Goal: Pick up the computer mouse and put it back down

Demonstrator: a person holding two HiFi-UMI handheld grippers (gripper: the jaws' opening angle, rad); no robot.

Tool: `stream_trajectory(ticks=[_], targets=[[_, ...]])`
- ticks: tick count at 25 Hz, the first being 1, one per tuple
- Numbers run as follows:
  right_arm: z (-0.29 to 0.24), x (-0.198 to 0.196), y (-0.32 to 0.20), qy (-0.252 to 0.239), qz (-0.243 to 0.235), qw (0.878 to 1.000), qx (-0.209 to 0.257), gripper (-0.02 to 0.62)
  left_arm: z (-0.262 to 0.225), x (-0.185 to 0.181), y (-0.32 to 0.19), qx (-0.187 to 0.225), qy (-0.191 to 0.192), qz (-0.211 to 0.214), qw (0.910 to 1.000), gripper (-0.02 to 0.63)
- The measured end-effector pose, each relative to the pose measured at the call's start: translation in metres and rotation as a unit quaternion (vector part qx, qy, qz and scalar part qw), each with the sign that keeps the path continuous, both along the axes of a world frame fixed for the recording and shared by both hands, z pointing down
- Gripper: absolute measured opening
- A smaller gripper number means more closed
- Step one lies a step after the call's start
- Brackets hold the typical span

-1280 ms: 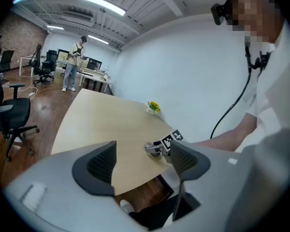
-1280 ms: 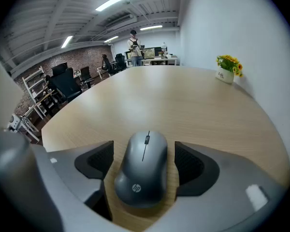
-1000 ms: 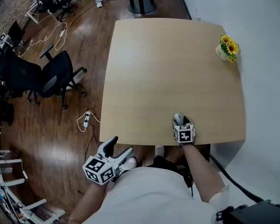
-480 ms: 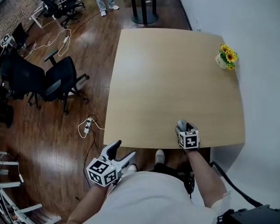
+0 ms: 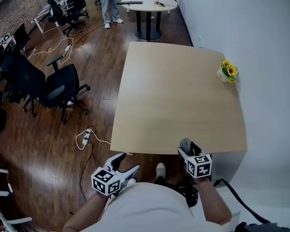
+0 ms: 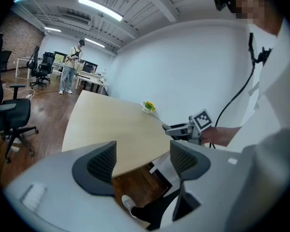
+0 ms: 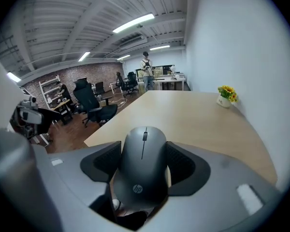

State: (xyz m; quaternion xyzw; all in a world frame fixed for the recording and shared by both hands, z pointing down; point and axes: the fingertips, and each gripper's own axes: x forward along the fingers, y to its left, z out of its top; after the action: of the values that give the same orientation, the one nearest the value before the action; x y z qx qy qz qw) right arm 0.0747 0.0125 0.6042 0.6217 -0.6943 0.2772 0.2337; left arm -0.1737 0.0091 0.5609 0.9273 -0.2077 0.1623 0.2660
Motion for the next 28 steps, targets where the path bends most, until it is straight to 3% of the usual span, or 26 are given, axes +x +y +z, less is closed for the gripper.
stream_trajectory(ticks=[5, 12, 21, 28], targets=[[-0.040, -0.030, 0.037, 0.019, -0.006, 0.999, 0.025, 0.296, -0.002, -0.021, 0.016, 0.012, 0.009, 0.014, 0.9998, 0.322], [-0.055, -0.055, 0.071, 0.013, 0.018, 0.999, 0.035, 0.296, -0.012, -0.031, 0.034, 0.018, 0.032, 0.044, 0.9984, 0.319], [-0.070, -0.067, 0.097, 0.007, 0.049, 0.997, 0.054, 0.296, -0.013, -0.037, 0.039, 0.023, 0.036, 0.071, 0.9966, 0.321], [-0.071, -0.065, 0.090, 0.009, 0.059, 0.997, 0.057, 0.296, -0.013, -0.040, 0.034, 0.025, 0.036, 0.076, 0.9961, 0.321]])
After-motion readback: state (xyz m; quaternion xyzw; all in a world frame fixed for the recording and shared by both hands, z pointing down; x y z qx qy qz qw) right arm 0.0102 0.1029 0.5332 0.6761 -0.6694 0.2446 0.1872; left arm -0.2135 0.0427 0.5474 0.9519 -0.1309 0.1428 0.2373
